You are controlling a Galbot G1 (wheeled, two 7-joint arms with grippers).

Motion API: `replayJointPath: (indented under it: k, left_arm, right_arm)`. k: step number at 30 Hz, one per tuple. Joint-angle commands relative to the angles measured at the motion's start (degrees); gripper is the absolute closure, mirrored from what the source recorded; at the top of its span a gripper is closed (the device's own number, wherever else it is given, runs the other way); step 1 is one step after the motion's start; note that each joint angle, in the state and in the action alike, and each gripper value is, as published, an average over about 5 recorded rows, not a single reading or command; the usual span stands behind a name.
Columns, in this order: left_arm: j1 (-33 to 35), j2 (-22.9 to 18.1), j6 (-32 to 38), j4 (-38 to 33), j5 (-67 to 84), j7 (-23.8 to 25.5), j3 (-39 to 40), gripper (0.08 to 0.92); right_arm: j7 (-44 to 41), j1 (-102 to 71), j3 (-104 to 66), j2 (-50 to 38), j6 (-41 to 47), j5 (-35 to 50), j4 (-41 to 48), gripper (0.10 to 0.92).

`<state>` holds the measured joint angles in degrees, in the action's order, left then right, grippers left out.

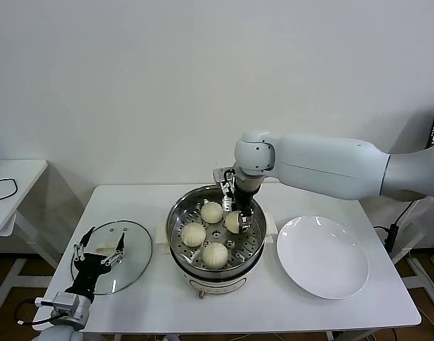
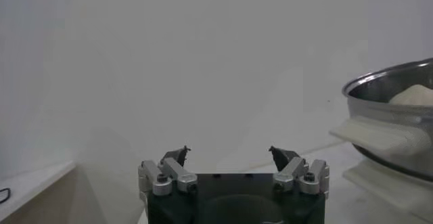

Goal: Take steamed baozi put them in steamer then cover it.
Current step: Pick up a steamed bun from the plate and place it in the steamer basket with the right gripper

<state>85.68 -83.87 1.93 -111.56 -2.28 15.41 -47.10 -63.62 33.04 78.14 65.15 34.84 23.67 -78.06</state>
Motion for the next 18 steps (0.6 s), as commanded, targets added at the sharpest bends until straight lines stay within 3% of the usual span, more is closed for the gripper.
replayJointPath:
  k: [1, 13, 18]
  left_arm:
    - [0.08, -0.05, 0.09, 0.07, 0.02, 0.06, -0.26, 0.177]
    - [0.15, -0.26, 0.09, -0.13, -0.01, 0.01, -0.20, 0.177]
    - [0.24, -0.47, 0.11, -0.34, -0.09, 0.01, 0.02, 0.177]
  right_arm:
    - [-0.12, -2.68, -1.01, 1.05, -0.15, -1.81, 2.37, 0.339]
    - [-0.15, -3.18, -1.50, 0.51, -0.19, -2.32, 1.56, 0.333]
    - [-0.37, -2.85, -3.09, -0.60, -0.61, -2.69, 0.94, 0.242]
